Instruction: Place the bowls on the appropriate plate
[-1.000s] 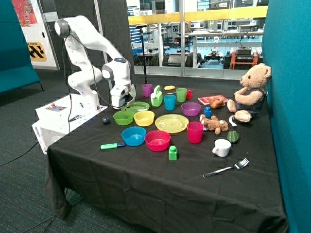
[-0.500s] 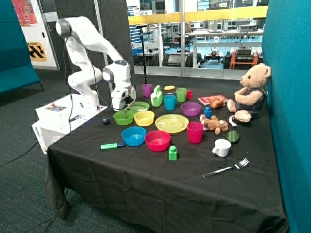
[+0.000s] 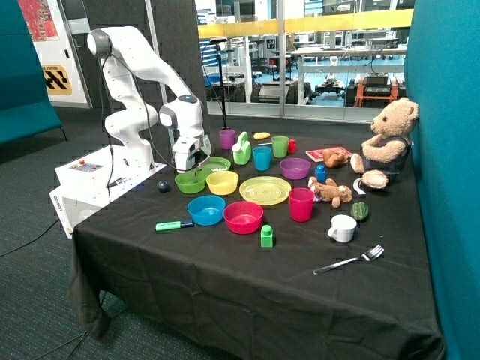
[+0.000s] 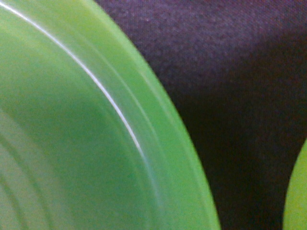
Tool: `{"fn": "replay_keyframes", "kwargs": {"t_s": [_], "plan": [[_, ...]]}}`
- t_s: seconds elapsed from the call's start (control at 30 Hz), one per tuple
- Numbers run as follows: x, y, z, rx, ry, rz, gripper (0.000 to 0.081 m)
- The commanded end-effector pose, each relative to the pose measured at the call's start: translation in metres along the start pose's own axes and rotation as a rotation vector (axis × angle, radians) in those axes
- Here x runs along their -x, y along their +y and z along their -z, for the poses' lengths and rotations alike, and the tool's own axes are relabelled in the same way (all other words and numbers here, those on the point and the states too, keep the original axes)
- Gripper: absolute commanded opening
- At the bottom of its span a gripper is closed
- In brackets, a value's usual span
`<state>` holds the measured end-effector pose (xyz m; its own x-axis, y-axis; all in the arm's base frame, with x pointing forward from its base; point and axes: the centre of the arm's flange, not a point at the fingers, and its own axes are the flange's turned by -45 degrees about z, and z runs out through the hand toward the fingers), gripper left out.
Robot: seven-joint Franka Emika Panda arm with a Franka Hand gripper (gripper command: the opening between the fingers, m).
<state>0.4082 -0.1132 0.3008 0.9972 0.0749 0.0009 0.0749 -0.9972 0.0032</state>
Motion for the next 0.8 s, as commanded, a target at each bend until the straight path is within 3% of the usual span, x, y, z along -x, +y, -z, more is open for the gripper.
{"fn": "replay_keyframes", "kwargs": {"t_s": [0.0, 0.77], "plan": [[-0.0010, 0.0000, -0.0027, -0.0032, -0.0009, -0.004, 0.0003], [0.0069, -0.0017, -0.0078, -0.0032, -0.0009, -0.002, 0.0000]]}}
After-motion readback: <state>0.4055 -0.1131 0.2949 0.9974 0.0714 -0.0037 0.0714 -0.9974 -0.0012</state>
